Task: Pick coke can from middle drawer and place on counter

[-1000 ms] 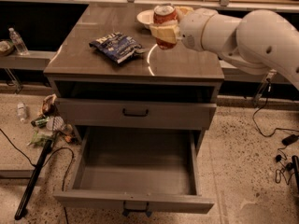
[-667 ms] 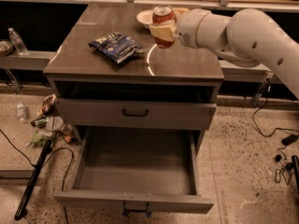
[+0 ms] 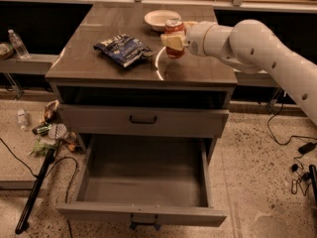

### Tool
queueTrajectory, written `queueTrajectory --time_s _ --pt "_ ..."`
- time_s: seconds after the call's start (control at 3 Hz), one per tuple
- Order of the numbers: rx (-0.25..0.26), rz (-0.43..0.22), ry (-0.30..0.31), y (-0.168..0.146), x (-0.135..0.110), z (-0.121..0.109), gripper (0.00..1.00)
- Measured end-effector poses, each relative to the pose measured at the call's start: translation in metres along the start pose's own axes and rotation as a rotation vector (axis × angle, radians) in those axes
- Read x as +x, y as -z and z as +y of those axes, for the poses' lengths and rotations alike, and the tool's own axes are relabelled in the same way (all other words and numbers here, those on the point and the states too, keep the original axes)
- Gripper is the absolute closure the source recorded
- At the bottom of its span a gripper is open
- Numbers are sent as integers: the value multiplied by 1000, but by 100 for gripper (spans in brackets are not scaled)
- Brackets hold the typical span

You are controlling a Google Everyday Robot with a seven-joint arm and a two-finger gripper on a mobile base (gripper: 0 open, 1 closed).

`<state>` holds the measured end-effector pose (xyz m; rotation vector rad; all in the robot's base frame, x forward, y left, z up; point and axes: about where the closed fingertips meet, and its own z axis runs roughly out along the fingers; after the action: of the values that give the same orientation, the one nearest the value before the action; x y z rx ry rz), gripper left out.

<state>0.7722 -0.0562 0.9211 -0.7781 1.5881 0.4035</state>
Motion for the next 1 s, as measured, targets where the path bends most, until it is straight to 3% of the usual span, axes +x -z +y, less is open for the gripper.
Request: queueTrajectory --time_s 0.67,1.0 --pt "13 31 -39 -16 25 -10 15" --pt "35 28 -53 -4 24 -7 0"
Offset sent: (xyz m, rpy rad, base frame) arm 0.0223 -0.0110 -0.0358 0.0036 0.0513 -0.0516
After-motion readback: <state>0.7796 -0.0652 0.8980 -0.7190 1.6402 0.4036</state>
